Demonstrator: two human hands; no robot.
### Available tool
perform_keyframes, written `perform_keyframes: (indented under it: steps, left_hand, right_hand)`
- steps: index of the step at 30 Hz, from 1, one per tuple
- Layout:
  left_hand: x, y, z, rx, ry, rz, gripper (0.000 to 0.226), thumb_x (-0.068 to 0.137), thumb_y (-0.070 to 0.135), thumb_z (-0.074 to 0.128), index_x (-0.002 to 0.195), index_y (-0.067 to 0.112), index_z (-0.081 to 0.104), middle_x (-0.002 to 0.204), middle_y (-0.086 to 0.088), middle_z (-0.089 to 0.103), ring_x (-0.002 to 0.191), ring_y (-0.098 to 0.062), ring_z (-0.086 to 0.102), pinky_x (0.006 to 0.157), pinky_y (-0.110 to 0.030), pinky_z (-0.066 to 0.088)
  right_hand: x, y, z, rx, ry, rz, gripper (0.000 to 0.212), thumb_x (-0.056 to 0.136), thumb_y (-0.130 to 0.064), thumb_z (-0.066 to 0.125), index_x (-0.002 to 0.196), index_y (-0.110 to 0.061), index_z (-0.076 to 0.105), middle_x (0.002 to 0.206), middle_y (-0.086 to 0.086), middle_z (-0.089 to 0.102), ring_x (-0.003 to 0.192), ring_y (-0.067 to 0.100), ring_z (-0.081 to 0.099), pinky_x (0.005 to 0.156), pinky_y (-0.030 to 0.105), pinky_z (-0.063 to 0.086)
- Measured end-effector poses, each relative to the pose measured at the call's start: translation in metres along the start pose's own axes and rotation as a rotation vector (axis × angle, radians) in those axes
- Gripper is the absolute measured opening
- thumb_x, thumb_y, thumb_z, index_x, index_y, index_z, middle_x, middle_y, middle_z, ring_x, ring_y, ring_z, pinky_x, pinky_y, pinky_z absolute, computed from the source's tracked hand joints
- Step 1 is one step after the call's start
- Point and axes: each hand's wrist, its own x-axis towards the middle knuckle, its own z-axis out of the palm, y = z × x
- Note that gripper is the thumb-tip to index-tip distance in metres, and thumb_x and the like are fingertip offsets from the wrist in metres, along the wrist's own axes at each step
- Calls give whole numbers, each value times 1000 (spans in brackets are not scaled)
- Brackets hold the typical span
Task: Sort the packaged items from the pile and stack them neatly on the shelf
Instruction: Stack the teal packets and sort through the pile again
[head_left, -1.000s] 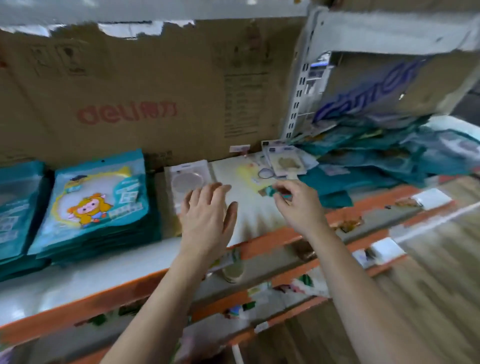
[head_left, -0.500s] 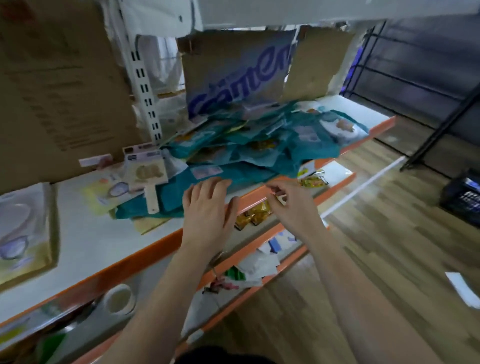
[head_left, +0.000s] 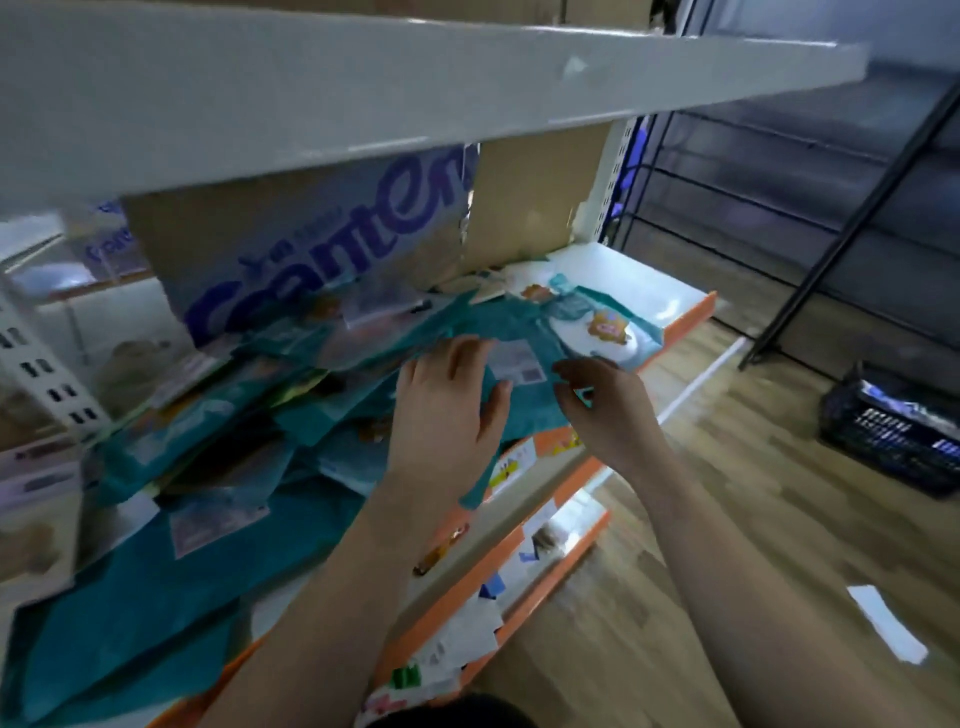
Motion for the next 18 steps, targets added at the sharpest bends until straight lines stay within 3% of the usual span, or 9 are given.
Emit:
perform_keyframes:
  steps: [3, 7, 10, 14, 18]
  left_hand:
    - [34, 7, 31, -6, 34, 71, 38, 95, 30, 51, 117, 1, 63, 112, -15, 65, 98, -35, 63, 82, -44, 50]
    - [57, 20, 65, -19, -97, -2, 46, 93, 38, 42, 121, 7, 61, 121, -12, 62, 105, -33, 60, 88, -42, 44]
    - [69, 24, 90, 3, -154, -49, 47, 93, 40, 40, 121, 9, 60, 123, -11, 61, 106, -31, 59, 89, -42, 43]
    - [83, 26, 121, 77, -161, -159, 48, 95, 42, 36, 123, 10, 59, 123, -9, 61, 109, -28, 58, 89, -41, 44]
    - [94, 37, 146, 100, -103, -304, 48, 96, 42, 37, 122, 8, 60, 120, -9, 61, 109, -29, 59, 90, -42, 47]
  right_hand:
    - [36, 27, -3, 34, -8, -12, 27, 87, -10, 64, 114, -11, 70, 107, 9, 70, 89, 21, 66, 83, 34, 53]
    - [71, 62, -4, 49, -51, 12, 28, 90, -14, 66, 117, -9, 68, 110, 9, 67, 88, 12, 57, 81, 26, 47]
    - [101, 91, -4, 45, -115, 41, 31, 90, -20, 66, 120, -10, 66, 114, 9, 65, 93, 18, 60, 87, 32, 49]
    - [146, 128, -8, -11, -174, 0, 33, 90, -26, 68, 119, -10, 67, 117, 12, 66, 103, 27, 63, 83, 27, 42]
    - [188, 159, -8, -120, -307, -40, 54, 85, -39, 71, 129, -11, 60, 124, 16, 60, 108, 34, 59, 88, 35, 45]
